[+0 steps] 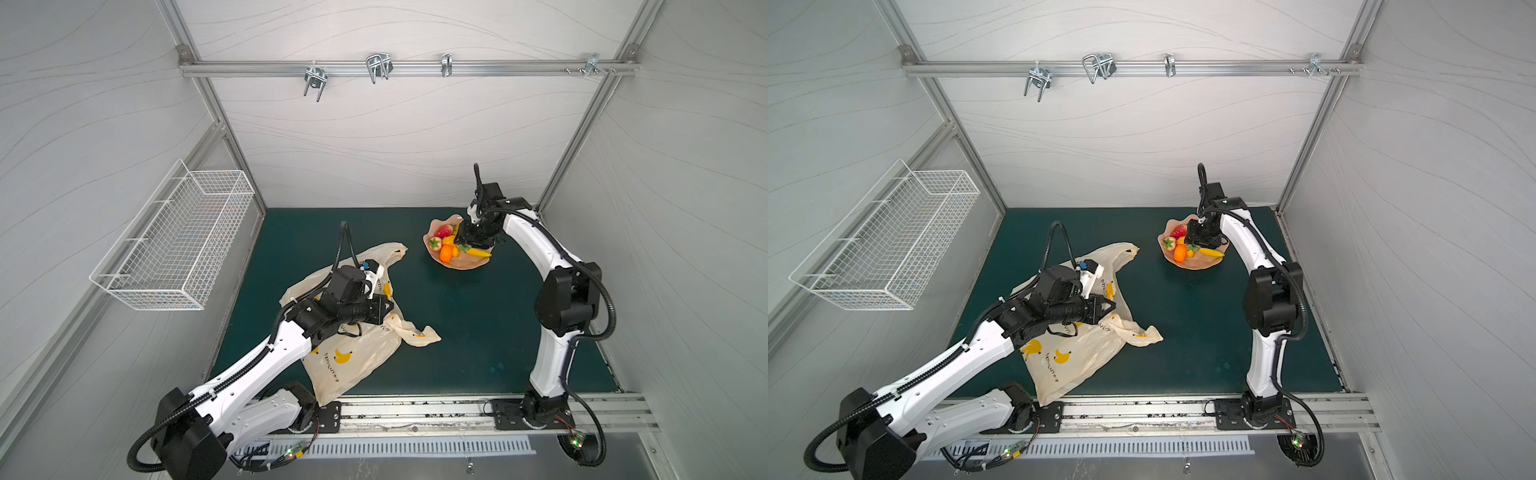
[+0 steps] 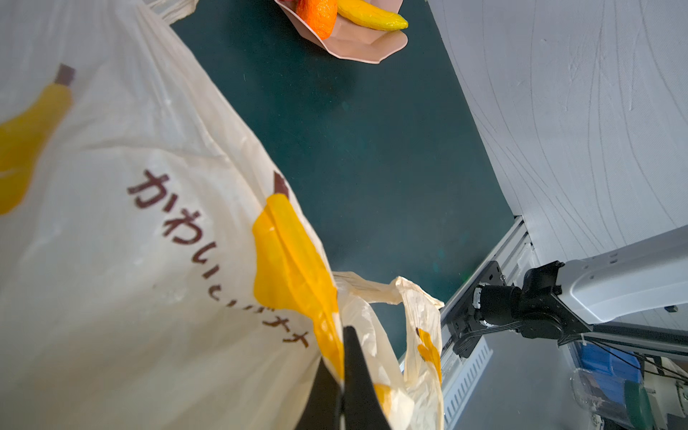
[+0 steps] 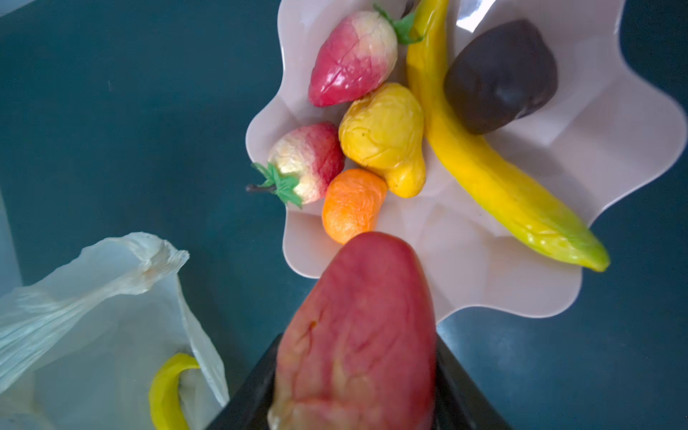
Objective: Place the fruits into the plastic bag
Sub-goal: 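Close the right gripper on the strawberry and lift it from the bowl, then carry the strawberry toward the bag opening beside the left gripper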
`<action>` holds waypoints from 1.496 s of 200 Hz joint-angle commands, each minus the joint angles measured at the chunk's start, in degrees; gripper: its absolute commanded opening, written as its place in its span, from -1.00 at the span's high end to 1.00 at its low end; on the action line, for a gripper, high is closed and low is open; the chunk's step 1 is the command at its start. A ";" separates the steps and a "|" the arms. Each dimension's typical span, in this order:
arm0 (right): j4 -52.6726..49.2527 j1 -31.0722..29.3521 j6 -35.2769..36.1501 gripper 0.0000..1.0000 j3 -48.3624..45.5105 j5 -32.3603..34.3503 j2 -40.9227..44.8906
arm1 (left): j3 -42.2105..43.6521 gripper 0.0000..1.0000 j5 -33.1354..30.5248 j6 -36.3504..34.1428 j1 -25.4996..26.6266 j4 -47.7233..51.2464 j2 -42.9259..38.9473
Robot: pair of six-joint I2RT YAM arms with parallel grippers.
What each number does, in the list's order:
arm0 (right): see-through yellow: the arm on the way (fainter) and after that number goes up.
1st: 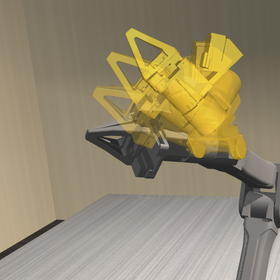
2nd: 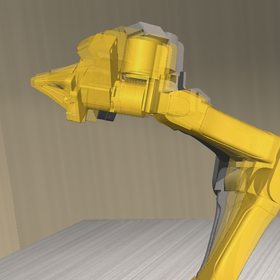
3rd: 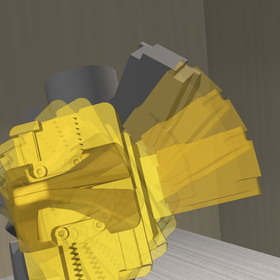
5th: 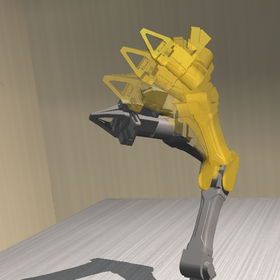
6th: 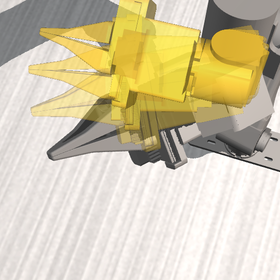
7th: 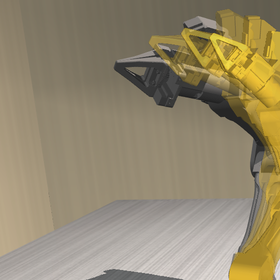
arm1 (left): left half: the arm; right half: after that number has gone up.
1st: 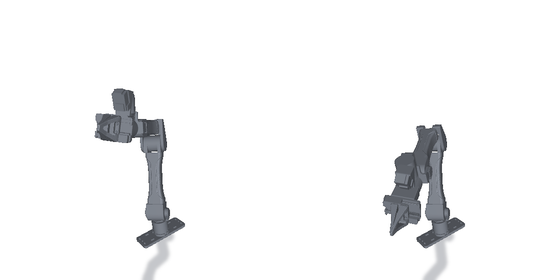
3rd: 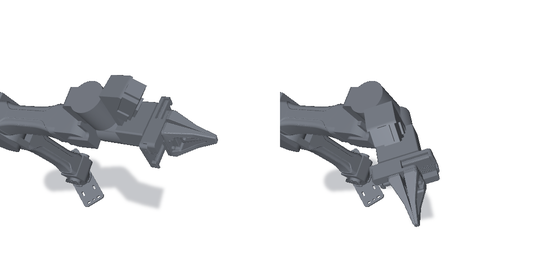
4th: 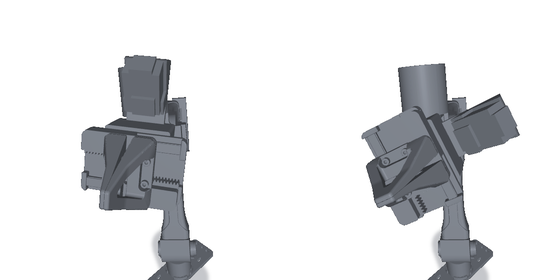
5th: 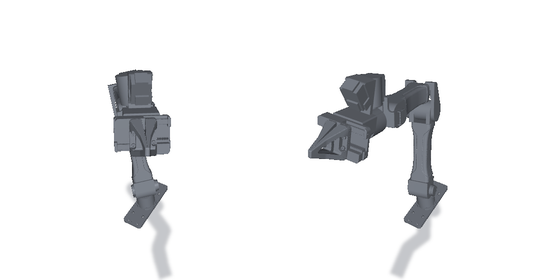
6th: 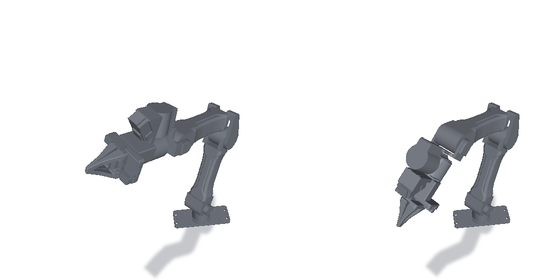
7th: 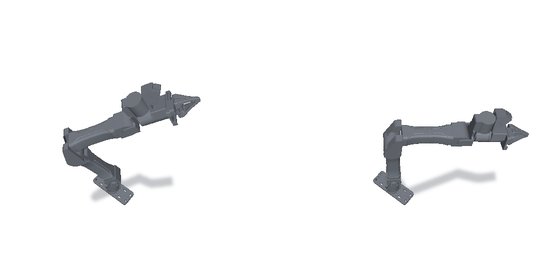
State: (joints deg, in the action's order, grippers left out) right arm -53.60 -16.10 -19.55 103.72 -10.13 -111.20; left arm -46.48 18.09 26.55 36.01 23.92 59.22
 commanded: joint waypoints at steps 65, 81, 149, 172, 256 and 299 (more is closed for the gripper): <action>12.78 1.70 -9.25 0.45 -21.79 -21.28 17.00 | -2.22 1.00 1.16 -1.01 0.09 -0.58 0.45; 14.56 1.75 -10.68 0.46 -25.29 -23.10 19.75 | -2.29 1.00 1.14 -1.06 0.03 -0.46 0.22; 22.33 1.37 -15.99 0.48 -33.77 -32.61 23.42 | -2.12 1.00 1.38 -1.05 0.03 -0.63 -0.04; 24.81 -0.80 -17.77 0.49 -34.71 -34.90 22.83 | -2.42 1.00 1.77 -1.18 0.06 -0.66 0.43; 32.53 -14.05 -22.75 0.53 -36.40 -38.01 17.16 | -3.00 1.00 1.70 -0.97 0.11 -1.24 0.92; 36.72 -19.40 -25.00 0.54 -37.10 -40.25 13.50 | -3.00 1.00 1.60 -0.54 0.11 -1.57 0.65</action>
State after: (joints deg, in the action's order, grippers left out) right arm -20.78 -32.95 -42.37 67.24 -47.68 -95.64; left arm -46.83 19.16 26.35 36.01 23.94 59.96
